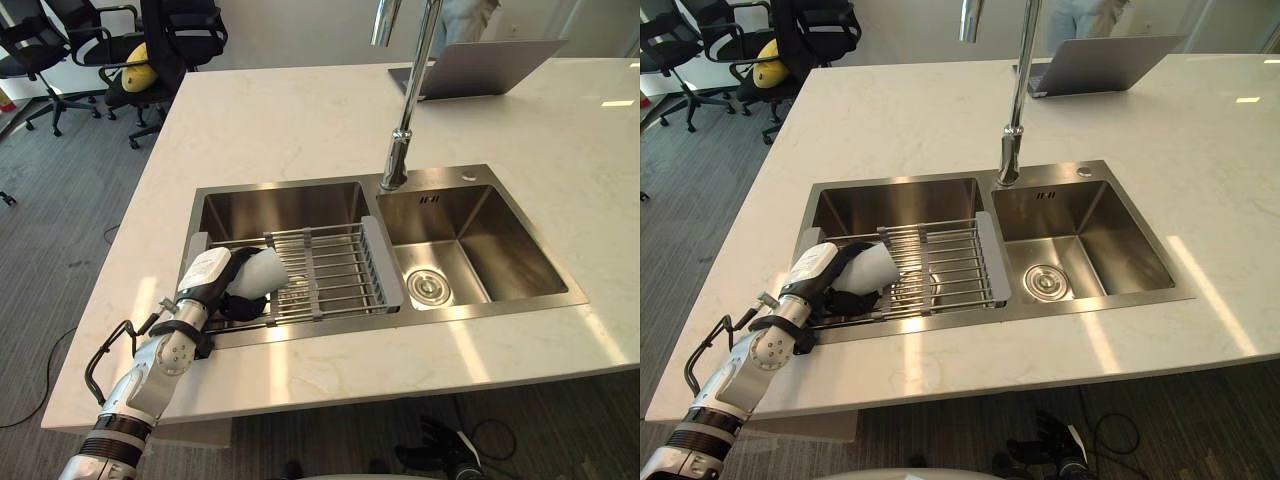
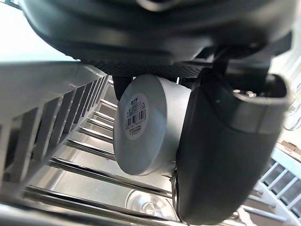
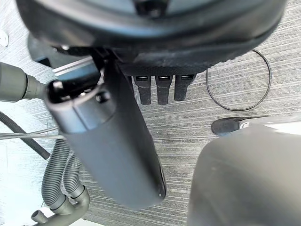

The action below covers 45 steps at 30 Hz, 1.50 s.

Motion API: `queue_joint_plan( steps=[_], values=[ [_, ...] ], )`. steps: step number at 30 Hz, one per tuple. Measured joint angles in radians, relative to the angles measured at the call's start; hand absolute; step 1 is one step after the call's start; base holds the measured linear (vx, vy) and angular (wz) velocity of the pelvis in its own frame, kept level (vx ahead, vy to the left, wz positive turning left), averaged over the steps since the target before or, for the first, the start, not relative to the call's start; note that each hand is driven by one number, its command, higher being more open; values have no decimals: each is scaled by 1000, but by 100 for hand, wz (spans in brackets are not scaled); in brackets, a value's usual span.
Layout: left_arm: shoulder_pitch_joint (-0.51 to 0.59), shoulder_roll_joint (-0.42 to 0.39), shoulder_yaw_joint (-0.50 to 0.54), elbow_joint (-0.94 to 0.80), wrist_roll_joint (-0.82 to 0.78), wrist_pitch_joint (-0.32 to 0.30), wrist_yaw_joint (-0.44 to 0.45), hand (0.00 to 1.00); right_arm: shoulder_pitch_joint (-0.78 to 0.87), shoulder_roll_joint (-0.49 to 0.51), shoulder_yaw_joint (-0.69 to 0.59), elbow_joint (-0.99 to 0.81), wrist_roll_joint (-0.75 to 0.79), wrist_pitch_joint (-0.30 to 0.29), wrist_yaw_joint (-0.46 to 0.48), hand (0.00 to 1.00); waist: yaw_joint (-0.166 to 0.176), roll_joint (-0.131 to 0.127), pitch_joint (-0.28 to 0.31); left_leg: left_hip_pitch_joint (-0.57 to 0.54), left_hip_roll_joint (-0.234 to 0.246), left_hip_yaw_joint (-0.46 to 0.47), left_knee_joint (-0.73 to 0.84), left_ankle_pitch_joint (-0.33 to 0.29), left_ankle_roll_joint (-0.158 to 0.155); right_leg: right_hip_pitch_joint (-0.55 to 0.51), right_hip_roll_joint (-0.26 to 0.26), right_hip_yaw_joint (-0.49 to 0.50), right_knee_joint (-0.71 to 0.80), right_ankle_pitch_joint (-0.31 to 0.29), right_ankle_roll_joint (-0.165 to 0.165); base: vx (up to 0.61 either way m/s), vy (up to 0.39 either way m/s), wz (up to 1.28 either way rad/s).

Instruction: Walk over to the sink, pick up the cup, carry it to the dishwasher, place the cup inside the dishwasher, then close the dishwasher door

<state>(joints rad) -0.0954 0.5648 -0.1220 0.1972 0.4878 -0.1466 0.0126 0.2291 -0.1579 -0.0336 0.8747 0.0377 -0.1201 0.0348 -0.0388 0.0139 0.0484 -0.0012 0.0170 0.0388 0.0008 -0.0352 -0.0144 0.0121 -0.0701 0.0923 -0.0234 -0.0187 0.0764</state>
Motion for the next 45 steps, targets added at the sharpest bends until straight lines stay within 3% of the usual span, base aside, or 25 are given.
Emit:
queue_joint_plan(
  steps=[10,15,20,33,40,45],
  values=[
    [47,-119,-24,-172,-89,4,18,30,-7,3,-1,0,3,1,-6,90,0,-17,13,3,-1,-2,1,0,1,4,-1,-3,4,0,0,0,0,0],
    [88,-246,-57,-355,-191,-3,38,30,-14,6,-8,-2,9,1,-11,90,1,-17,13,5,0,-3,11,-3,1,-7,1,-1,43,-23,-2,0,0,0],
    [127,-339,-85,-458,-347,-55,90,30,-10,15,-23,-25,21,0,-23,90,0,-17,13,7,1,-1,31,-16,0,-16,3,5,84,-48,-2,-7,-3,0],
    [209,-427,-81,-522,-707,-77,119,30,13,37,-33,-26,58,-1,-49,90,3,-17,12,-5,0,-1,69,-43,3,-18,2,7,111,-70,-1,7,-1,0],
    [282,-444,-80,-560,-752,-79,117,30,21,42,-38,-29,60,-3,-59,90,6,-19,7,-10,2,3,86,-54,3,-22,3,11,114,-71,-1,-8,-2,-2],
    [318,-447,-75,-562,-764,-79,117,30,18,41,-38,-29,60,-3,-59,90,24,-18,4,-45,15,35,163,-101,2,-38,15,44,117,-68,2,-8,2,-20]
  ],
)
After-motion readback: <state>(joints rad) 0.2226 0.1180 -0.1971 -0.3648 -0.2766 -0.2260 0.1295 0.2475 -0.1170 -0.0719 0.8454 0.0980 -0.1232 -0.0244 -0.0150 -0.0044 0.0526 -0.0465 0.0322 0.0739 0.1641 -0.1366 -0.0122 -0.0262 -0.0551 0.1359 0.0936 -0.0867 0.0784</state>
